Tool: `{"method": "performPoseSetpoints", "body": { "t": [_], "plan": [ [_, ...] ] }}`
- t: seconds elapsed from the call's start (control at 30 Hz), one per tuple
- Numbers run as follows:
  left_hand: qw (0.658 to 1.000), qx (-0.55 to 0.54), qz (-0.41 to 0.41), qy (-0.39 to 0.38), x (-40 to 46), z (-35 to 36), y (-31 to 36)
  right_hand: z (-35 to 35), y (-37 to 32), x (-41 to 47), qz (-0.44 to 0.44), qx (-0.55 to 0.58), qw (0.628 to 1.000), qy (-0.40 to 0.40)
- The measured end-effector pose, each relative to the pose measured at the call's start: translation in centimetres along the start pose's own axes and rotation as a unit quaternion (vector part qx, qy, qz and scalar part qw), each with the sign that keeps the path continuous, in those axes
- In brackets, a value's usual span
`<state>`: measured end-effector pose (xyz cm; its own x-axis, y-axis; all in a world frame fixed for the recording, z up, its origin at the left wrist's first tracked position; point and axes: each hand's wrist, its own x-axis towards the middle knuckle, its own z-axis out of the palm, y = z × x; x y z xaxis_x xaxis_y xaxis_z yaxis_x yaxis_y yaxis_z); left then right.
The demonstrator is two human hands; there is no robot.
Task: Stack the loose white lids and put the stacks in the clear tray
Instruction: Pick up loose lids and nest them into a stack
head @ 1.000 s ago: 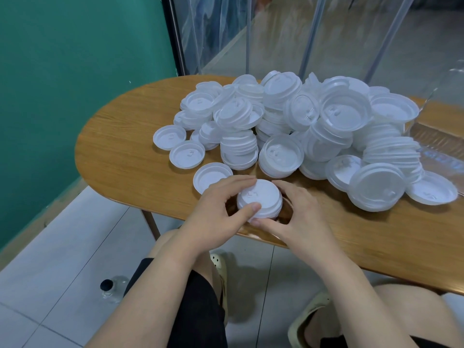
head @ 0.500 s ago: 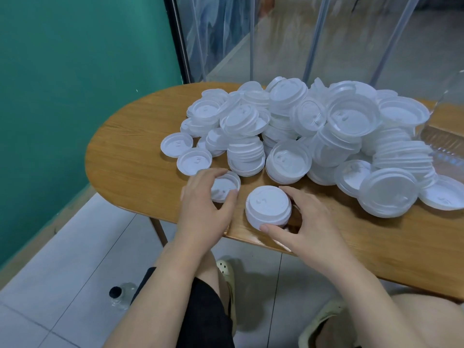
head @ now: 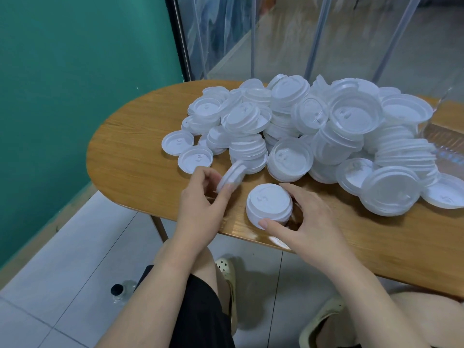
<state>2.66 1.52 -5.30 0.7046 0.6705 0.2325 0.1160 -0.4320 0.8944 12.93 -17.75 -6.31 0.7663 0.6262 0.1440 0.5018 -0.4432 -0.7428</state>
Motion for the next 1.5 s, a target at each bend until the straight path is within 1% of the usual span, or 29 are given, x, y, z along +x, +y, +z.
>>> {"method": "performPoseSetpoints", "body": {
  "t": [0.1,0.2,0.27,0.37,0.5,0.57,0.67,0.77,0.83,0.9,1.03,1.13,1.2,1.23,1.3,1.4,1.5],
  "plan": [
    [0.999,-0.049,-0.008,-0.005,-0.1,0.4,0.3,-0.2,-0.2,-0.1,0.001,-0.001,1.000,-0.003],
    [0.998,-0.050,0.008,0.037,0.0,0.6,0.0,-0.3,-0.3,-0.1,0.003,0.004,1.000,-0.007],
    [0.997,-0.031,-0.009,0.071,0.3,0.6,-0.2,-0.3,-0.3,-0.1,0.002,0.004,1.000,-0.009],
    [0.993,0.043,-0.049,0.095,0.8,0.4,-0.7,-0.2,-0.2,0.0,0.003,0.003,1.000,-0.008],
    [0.979,0.180,-0.061,0.067,0.8,0.0,-1.1,-0.1,0.1,0.0,0.003,0.000,1.000,-0.005],
    [0.971,0.227,-0.057,0.050,0.8,-0.1,-1.1,-0.2,0.4,0.0,0.002,-0.004,1.000,-0.008],
    [0.965,0.256,-0.052,0.019,0.9,-0.3,-1.0,-0.5,0.9,0.1,0.010,0.000,1.000,-0.020],
    [0.962,0.270,-0.025,-0.024,1.0,-0.3,-1.1,-1.0,1.3,0.0,0.021,0.005,1.000,-0.018],
    [0.962,0.270,-0.017,-0.040,1.1,-0.3,-1.0,-1.1,1.3,-0.2,0.023,0.002,1.000,-0.011],
    [0.966,0.255,-0.016,-0.037,1.3,-0.3,-1.1,-1.1,1.2,-0.4,0.024,0.002,1.000,-0.005],
    [0.981,0.188,-0.017,-0.051,1.1,-0.6,-1.1,-1.5,1.2,-0.7,0.030,0.010,0.999,-0.012],
    [0.987,0.157,-0.006,-0.037,0.5,-0.7,-0.5,-2.0,1.2,-0.9,0.036,0.013,0.999,-0.018],
    [0.991,0.125,0.020,-0.033,0.0,-0.5,0.1,-2.1,1.3,-1.0,0.024,0.004,0.999,-0.021],
    [0.993,0.102,0.032,-0.041,-0.2,-0.3,0.4,-2.1,1.3,-1.0,0.019,0.002,1.000,-0.021],
    [0.991,0.072,0.060,-0.091,-0.7,0.4,1.1,-2.1,1.3,-0.9,0.021,0.007,1.000,-0.020],
    [0.978,0.082,0.096,-0.168,-1.0,1.5,1.5,-2.0,1.4,-0.8,0.027,0.025,0.999,-0.020],
    [0.971,0.077,0.106,-0.198,-1.0,2.3,1.7,-2.0,1.7,-0.6,0.025,0.036,0.999,-0.026]
  ]
}}
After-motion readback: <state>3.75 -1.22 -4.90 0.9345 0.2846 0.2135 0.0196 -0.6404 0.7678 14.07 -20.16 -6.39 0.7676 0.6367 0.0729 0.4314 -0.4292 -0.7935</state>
